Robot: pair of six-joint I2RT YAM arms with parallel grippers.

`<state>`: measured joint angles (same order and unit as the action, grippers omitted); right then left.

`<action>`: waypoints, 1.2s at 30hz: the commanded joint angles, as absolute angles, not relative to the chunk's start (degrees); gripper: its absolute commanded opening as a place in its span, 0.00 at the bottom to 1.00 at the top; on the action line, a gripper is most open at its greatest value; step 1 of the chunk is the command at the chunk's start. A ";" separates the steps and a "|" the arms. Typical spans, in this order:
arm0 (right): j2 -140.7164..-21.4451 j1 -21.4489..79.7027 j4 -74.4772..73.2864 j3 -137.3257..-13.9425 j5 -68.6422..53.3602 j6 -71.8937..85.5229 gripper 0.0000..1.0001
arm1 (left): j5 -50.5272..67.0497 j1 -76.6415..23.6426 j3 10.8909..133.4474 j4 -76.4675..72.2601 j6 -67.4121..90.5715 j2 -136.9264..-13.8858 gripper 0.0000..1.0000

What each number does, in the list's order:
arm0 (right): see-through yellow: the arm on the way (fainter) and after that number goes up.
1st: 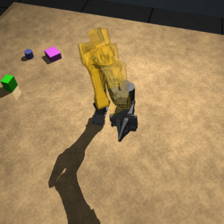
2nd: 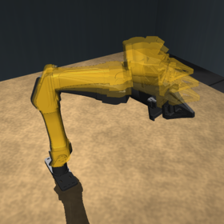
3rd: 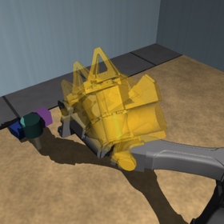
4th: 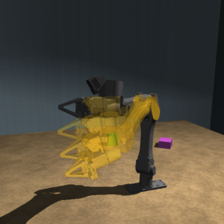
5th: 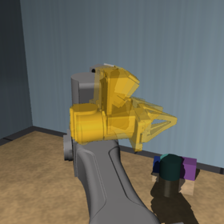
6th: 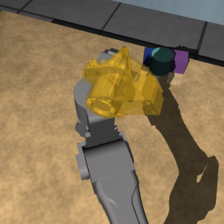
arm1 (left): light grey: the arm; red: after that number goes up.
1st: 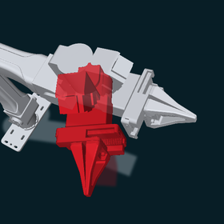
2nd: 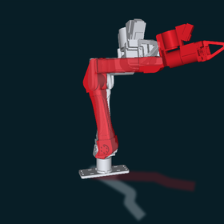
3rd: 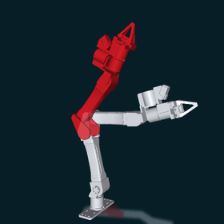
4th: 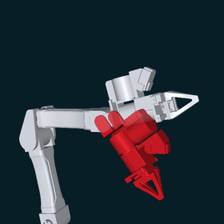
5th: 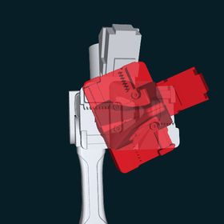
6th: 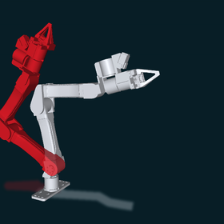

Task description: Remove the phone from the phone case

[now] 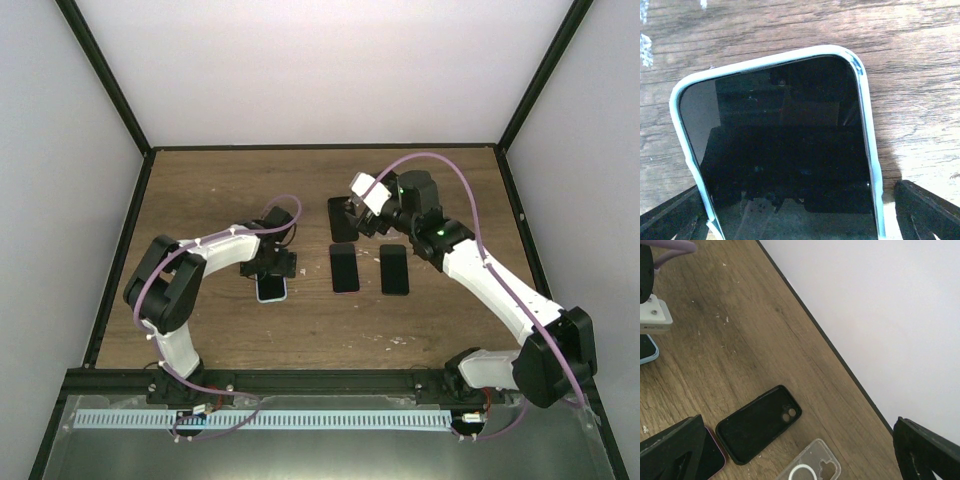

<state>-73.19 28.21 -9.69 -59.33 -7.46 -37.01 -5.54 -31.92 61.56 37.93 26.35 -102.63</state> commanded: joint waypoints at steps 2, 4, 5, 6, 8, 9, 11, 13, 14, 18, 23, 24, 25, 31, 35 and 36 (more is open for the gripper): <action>-71.41 27.69 -8.13 -61.12 -8.13 -36.55 1.00 | -6.62 -32.12 58.26 36.89 24.41 -102.87 0.96; -71.53 27.60 -8.34 -61.45 -8.40 -36.10 1.00 | -5.80 -31.49 57.22 36.96 26.44 -102.92 0.96; -71.67 27.60 -8.54 -61.70 -8.62 -35.67 1.00 | -4.93 -31.17 56.87 36.92 27.40 -102.93 0.96; -71.84 27.60 -8.90 -62.03 -8.81 -35.21 1.00 | -4.09 -30.97 56.69 36.99 28.23 -102.90 0.96; -72.30 27.64 -9.71 -62.68 -9.20 -34.20 1.00 | -3.38 -30.84 56.94 36.85 28.91 -102.83 0.94; -72.56 27.60 -9.94 -63.01 -9.23 -33.44 1.00 | -3.39 -30.85 57.20 36.83 29.14 -102.96 0.92; -73.19 27.60 -10.64 -63.87 -9.53 -32.25 1.00 | -3.91 -30.57 58.21 37.10 29.18 -103.48 0.87; -73.92 27.60 -11.46 -64.72 -9.89 -30.67 1.00 | -4.78 -30.26 59.59 37.49 28.89 -103.55 0.82; -74.25 27.60 -11.87 -65.15 -10.39 -29.76 1.00 | -5.41 -30.12 60.33 37.60 28.65 -103.21 0.80; -76.22 27.60 -13.60 -67.11 -12.26 -25.28 1.00 | -6.88 -29.80 61.34 36.57 28.30 -100.76 0.72; -79.23 27.60 -15.12 -70.19 -13.96 -19.05 1.00 | -8.74 -29.88 60.83 33.73 27.72 -95.83 0.66; -79.72 27.60 -14.90 -70.60 -13.82 -17.36 1.00 | -9.32 -29.88 60.95 33.16 27.58 -94.88 0.65; -80.55 27.60 -14.84 -71.05 -14.30 -15.68 1.00 | -9.64 -29.84 60.98 32.69 27.27 -94.06 0.65; -86.64 27.60 -16.52 -75.64 -18.20 -4.57 1.00 | -11.37 -30.06 59.69 28.78 24.39 -88.54 0.63; -91.68 27.60 -18.66 -80.39 -22.41 2.80 1.00 | -11.87 -30.75 58.49 26.09 21.85 -84.60 0.62; -93.07 27.56 -19.22 -81.51 -23.88 4.22 1.00 | -12.17 -31.06 58.12 25.21 21.12 -83.45 0.62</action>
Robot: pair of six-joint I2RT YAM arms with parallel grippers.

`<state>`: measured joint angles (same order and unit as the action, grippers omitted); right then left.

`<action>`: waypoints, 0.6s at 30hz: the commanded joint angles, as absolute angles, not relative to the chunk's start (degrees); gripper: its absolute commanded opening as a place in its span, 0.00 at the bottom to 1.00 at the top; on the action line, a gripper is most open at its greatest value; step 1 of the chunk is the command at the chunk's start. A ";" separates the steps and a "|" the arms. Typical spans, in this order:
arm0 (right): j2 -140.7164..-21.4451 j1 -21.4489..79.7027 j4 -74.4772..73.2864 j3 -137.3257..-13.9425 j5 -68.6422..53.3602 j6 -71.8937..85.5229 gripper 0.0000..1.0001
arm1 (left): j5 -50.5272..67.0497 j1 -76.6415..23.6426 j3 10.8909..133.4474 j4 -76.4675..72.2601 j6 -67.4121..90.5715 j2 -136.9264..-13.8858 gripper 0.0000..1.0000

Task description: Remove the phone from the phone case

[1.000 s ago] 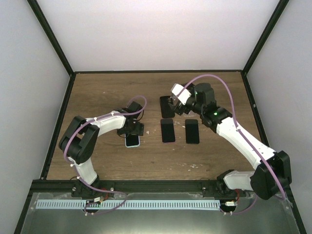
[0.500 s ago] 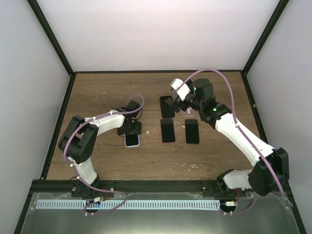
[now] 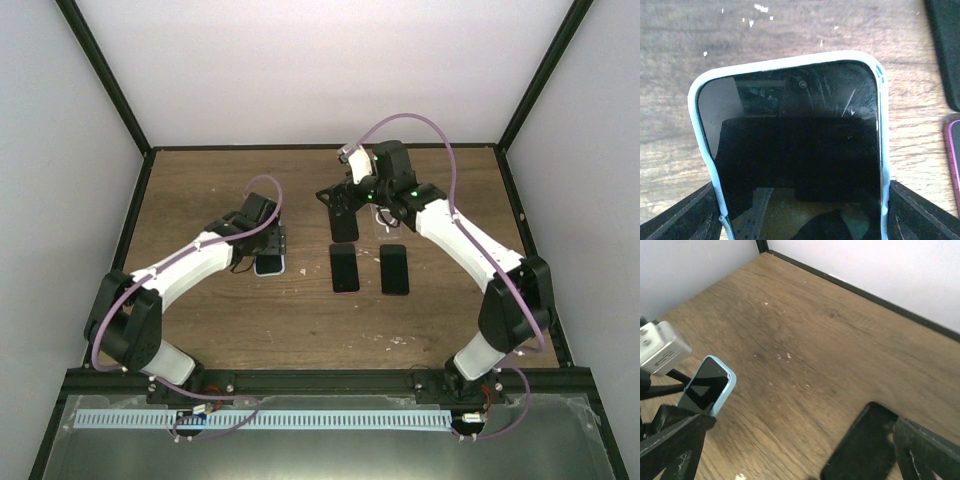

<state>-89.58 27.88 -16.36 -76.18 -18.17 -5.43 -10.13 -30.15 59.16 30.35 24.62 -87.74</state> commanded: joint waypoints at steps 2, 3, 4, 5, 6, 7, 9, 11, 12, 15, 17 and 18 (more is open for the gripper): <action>-95.84 27.60 -20.15 -84.28 -26.57 7.47 1.00 | -12.65 -31.97 57.04 22.93 18.58 -80.80 0.61; -96.98 27.60 -20.20 -85.02 -28.31 9.28 1.00 | -12.88 -32.45 56.37 21.72 17.36 -79.59 0.61; -97.94 27.60 -19.89 -85.68 -30.25 10.63 0.99 | -13.06 -32.95 55.74 20.49 16.43 -78.39 0.61; -98.72 27.60 -19.60 -86.10 -31.86 12.07 0.99 | -13.29 -33.34 55.18 19.38 15.49 -77.46 0.61; -99.48 27.60 -19.36 -86.66 -33.87 13.31 0.99 | -13.39 -33.55 54.79 18.62 14.81 -76.60 0.61; -100.15 27.60 -19.20 -87.19 -35.65 14.41 0.98 | -13.44 -33.74 54.61 18.08 14.26 -75.99 0.60; -101.32 27.60 -18.44 -87.72 -38.78 16.40 0.97 | -13.49 -33.85 54.41 17.51 13.30 -75.07 0.59; -102.29 27.58 -17.62 -87.72 -41.75 18.14 0.94 | -13.46 -34.31 54.40 16.76 12.26 -74.30 0.59; -102.77 27.59 -17.23 -87.79 -42.90 19.20 0.93 | -13.51 -34.61 54.34 16.38 11.69 -73.89 0.59; -104.07 27.73 -15.59 -87.72 -46.60 21.69 0.89 | -14.09 -35.73 53.78 14.36 9.70 -72.78 0.59; -104.62 27.92 -14.99 -87.85 -48.21 22.81 0.88 | -14.15 -35.91 54.21 14.17 9.43 -72.68 0.59; -104.86 28.13 -14.61 -87.86 -49.03 23.26 0.88 | -14.07 -35.91 54.49 14.25 9.32 -72.82 0.59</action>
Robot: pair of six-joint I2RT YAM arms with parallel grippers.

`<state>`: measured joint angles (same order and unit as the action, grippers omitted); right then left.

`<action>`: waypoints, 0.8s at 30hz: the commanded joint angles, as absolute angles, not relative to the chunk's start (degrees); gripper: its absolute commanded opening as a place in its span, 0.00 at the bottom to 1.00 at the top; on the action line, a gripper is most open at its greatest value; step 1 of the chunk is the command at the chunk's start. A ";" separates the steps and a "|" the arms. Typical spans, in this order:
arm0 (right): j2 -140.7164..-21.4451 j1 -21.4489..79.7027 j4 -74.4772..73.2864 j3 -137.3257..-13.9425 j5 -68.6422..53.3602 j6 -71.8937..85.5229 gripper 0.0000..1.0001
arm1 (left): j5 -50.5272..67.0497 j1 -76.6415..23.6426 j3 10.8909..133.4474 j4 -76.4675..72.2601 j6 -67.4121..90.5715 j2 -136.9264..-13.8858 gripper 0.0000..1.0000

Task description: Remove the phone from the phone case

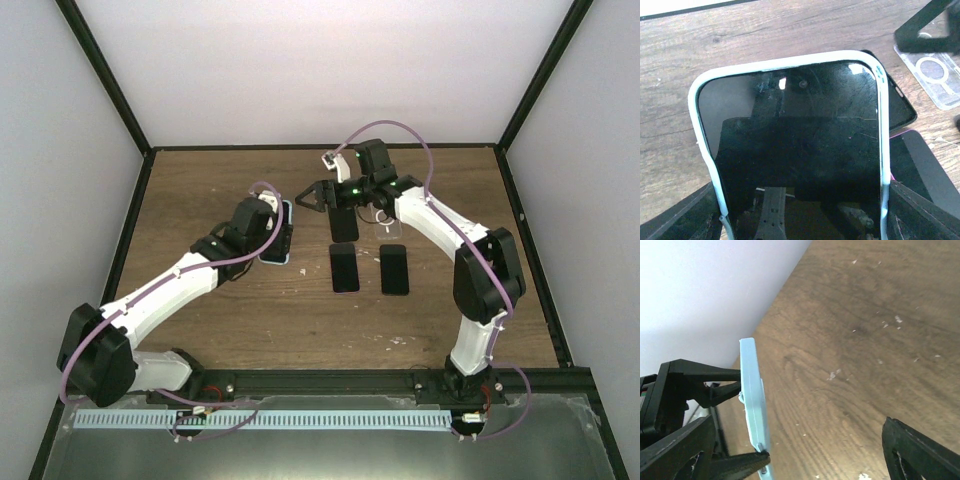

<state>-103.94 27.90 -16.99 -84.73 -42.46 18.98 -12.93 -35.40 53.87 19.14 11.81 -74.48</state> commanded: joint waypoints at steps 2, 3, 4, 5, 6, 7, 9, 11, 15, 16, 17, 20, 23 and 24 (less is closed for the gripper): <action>-105.21 28.73 -14.55 -87.97 -49.84 23.37 0.86 | -13.86 -35.93 55.05 14.31 9.38 -73.10 0.60; -105.42 29.07 -14.43 -87.89 -49.98 23.46 0.85 | -13.65 -36.01 55.29 14.21 9.36 -73.19 0.60; -105.58 29.35 -14.30 -87.75 -50.25 23.54 0.83 | -13.58 -36.03 55.40 14.09 9.40 -73.28 0.60; -105.79 29.57 -14.25 -87.64 -50.46 23.56 0.80 | -13.56 -36.12 55.57 13.91 9.30 -73.41 0.60; -105.96 29.94 -14.24 -87.58 -50.47 23.59 0.78 | -13.40 -36.16 55.74 13.76 9.26 -73.43 0.60; -106.19 30.21 -14.16 -87.58 -50.47 23.60 0.76 | -13.36 -36.28 55.85 13.65 9.25 -73.47 0.60; -106.77 30.63 -14.10 -87.77 -50.58 23.56 0.71 | -13.16 -36.75 56.07 13.41 8.90 -73.55 0.60; -107.34 30.99 -14.19 -88.32 -50.37 23.52 0.66 | -13.12 -37.29 56.28 13.24 8.87 -73.57 0.60; -108.01 31.50 -14.13 -89.24 -50.40 23.46 0.51 | -12.75 -37.91 57.00 13.27 8.83 -73.72 0.60; -108.09 31.59 -14.08 -89.37 -50.61 23.47 0.47 | -12.59 -37.95 57.22 13.29 8.85 -73.74 0.60; -108.18 31.77 -14.03 -89.49 -50.91 23.37 0.43 | -12.57 -38.11 57.34 13.21 8.73 -73.74 0.60; -108.23 31.99 -14.11 -89.48 -51.70 23.28 0.30 | -12.66 -38.28 57.63 13.05 8.13 -73.74 0.60; -107.90 31.99 -14.42 -89.62 -52.06 22.65 0.19 | -12.83 -38.32 57.65 13.02 7.41 -73.86 0.60; -107.64 31.99 -14.67 -89.83 -51.98 22.20 0.14 | -12.72 -38.27 57.72 13.20 7.31 -73.84 0.61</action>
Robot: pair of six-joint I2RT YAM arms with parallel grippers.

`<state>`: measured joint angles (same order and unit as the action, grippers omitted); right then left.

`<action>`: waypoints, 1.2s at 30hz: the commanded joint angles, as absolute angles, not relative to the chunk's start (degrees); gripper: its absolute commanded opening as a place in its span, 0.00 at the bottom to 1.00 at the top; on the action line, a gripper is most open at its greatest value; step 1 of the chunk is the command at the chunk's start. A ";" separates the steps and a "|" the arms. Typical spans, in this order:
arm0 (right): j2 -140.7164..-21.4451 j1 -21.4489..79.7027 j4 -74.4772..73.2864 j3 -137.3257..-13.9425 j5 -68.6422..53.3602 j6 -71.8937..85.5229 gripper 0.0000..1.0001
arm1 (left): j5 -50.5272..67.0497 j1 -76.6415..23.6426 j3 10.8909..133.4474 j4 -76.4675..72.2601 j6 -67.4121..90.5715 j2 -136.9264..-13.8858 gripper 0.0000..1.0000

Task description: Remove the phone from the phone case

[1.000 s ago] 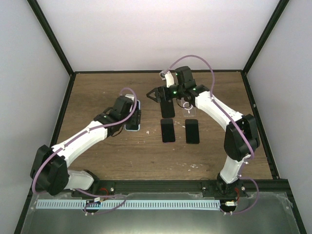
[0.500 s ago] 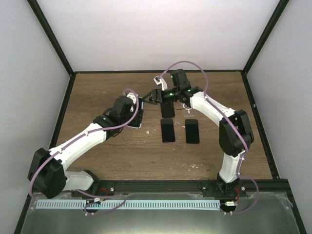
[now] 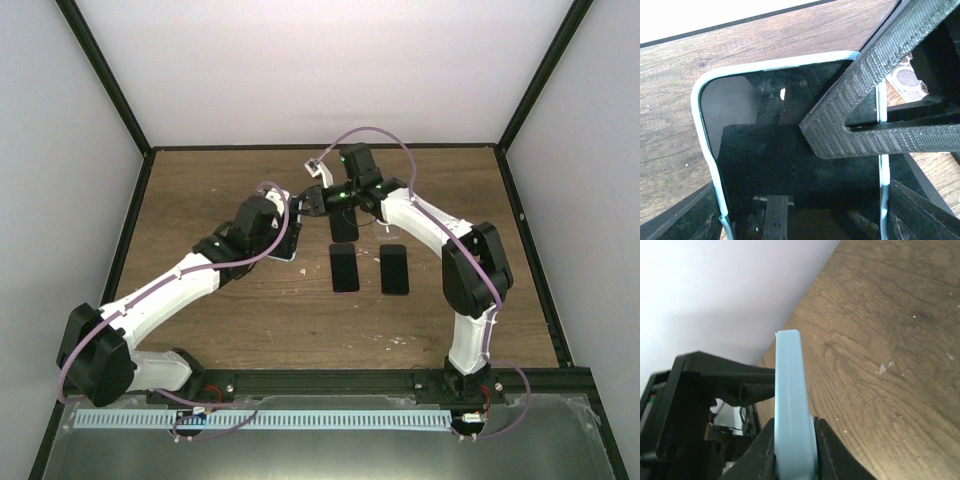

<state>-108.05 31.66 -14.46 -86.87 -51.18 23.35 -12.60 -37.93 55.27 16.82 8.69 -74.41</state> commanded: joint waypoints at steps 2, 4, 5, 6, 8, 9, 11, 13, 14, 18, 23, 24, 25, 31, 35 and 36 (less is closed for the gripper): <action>-107.29 31.94 -15.52 -90.58 -51.66 21.14 0.06 | -11.50 -38.32 57.82 13.62 6.64 -73.75 0.67; -106.78 31.47 -16.38 -91.24 -51.48 20.11 0.01 | -10.39 -38.31 58.42 14.83 6.07 -73.67 0.81; -106.40 31.05 -16.57 -91.45 -51.62 20.03 0.01 | -9.87 -38.30 58.78 15.60 5.46 -73.51 0.88; -106.05 30.57 -16.51 -91.53 -52.23 19.99 0.01 | -9.23 -38.27 58.95 16.31 4.97 -73.29 0.92; -105.37 29.45 -16.55 -91.72 -53.42 19.89 0.01 | -8.15 -38.31 58.71 17.45 4.18 -72.51 0.98; -105.08 28.93 -16.59 -91.83 -53.67 19.65 0.01 | -7.39 -38.30 58.52 17.88 3.87 -71.98 1.00; -104.42 27.93 -16.23 -91.89 -54.80 18.68 0.01 | -3.44 -38.21 58.28 19.12 2.97 -70.86 1.00; -103.65 27.17 -15.48 -91.56 -55.22 17.89 0.01 | -0.40 -38.23 57.70 19.66 3.05 -69.26 1.00; -103.35 26.75 -15.13 -91.50 -55.38 17.46 0.01 | 0.74 -38.17 57.28 19.64 3.15 -68.40 1.00; -102.27 24.99 -13.30 -91.84 -57.75 15.45 0.01 | 5.01 -38.01 55.86 20.84 3.75 -64.99 1.00; -100.36 22.18 -8.81 -90.93 -68.45 12.72 0.01 | 17.59 -31.87 55.19 23.64 6.45 -60.43 1.00; -99.88 21.86 -8.74 -90.96 -70.39 11.96 0.01 | 19.57 -30.31 54.89 23.78 7.16 -59.52 1.00; -99.53 21.54 -9.08 -91.13 -72.05 11.02 0.01 | 21.67 -28.68 54.75 23.93 7.50 -58.66 1.00; -97.49 21.27 -16.15 -93.50 -81.52 2.39 0.01 | 32.21 -25.19 56.98 28.31 5.05 -56.39 0.98; -96.41 21.27 -20.66 -94.67 -84.80 -1.23 0.01 | 39.29 -22.87 56.93 30.25 6.22 -56.73 0.96; -95.91 21.34 -21.12 -94.74 -85.27 -1.38 0.01 | 41.29 -22.00 56.36 29.73 6.93 -56.55 0.96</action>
<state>-99.66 21.63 -17.56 -90.91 -77.41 3.16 30.63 -24.56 56.10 27.73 5.93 -56.93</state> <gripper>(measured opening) 0.090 0.963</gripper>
